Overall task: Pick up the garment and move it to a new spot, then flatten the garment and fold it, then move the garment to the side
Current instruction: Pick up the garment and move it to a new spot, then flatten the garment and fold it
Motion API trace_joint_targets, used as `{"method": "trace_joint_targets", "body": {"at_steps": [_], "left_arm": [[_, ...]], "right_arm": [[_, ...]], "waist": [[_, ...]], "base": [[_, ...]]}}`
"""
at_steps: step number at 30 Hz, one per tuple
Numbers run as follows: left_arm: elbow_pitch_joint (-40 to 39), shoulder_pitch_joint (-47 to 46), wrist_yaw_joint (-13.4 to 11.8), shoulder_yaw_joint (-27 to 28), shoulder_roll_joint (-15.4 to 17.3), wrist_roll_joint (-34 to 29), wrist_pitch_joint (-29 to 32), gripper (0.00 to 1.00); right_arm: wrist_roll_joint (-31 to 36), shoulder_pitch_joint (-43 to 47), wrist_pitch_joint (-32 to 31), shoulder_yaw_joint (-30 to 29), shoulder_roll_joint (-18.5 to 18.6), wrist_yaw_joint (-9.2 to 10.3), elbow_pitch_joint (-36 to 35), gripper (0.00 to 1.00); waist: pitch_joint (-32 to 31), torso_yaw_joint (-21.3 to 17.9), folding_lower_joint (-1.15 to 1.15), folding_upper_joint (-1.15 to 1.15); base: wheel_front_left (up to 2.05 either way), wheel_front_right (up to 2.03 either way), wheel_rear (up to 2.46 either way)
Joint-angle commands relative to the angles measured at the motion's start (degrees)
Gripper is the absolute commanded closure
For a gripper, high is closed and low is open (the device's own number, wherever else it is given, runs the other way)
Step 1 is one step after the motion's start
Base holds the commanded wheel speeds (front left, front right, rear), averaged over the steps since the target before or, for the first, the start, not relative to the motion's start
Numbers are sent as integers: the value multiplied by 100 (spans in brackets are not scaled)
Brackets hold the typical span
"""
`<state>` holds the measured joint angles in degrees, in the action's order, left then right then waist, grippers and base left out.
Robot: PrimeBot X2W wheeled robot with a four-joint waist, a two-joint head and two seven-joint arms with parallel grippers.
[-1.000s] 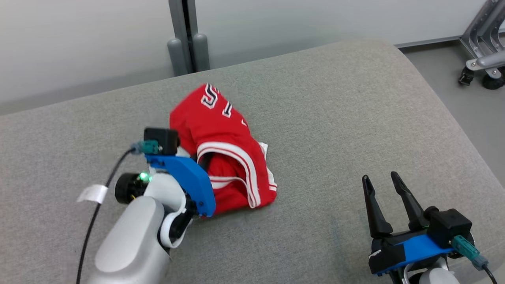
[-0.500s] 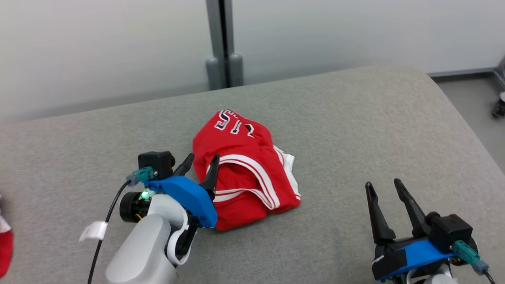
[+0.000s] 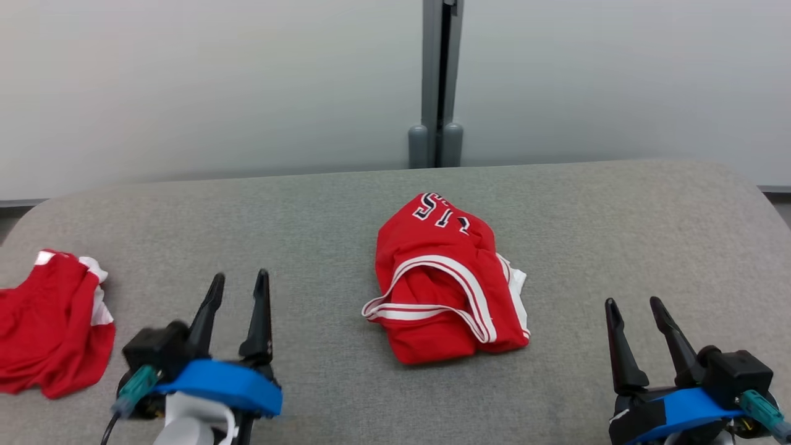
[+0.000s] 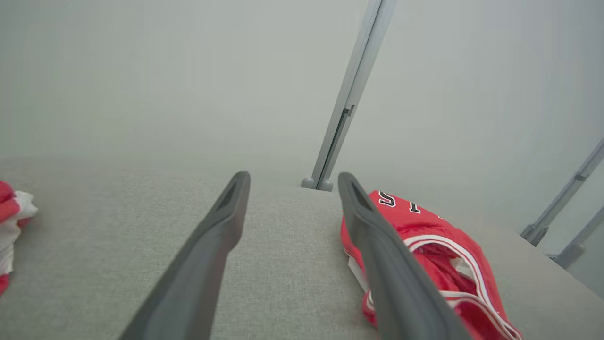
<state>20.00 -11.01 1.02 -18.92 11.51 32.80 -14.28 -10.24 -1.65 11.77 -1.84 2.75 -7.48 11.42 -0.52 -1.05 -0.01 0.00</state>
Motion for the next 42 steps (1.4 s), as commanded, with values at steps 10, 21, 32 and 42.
{"method": "trace_joint_targets", "body": {"at_steps": [10, 21, 32, 42], "left_arm": [[-1015, 952, -46, 778, 4, -845, -96, 0], [-451, 1266, -108, 841, -23, -1489, -95, 0], [-219, 1244, -132, 896, -4, -1449, -94, 0], [-305, 1182, -100, 877, -34, -1493, -95, 0]], "right_arm": [[-58, 165, -64, -185, 25, -3, -51, 0], [8, 216, -64, -231, 25, -3, 30, 0], [59, 283, -212, -200, 25, -3, -31, 0], [-24, 229, -292, -85, 25, -3, 24, 0]], "waist": [[-65, 275, 1, 0], [-81, 251, 1, 0], [-71, 329, 1, 0], [-16, 358, 1, 0]], "base": [[0, 0, 0], [0, 0, 0], [0, 0, 0], [0, 0, 0]]}}
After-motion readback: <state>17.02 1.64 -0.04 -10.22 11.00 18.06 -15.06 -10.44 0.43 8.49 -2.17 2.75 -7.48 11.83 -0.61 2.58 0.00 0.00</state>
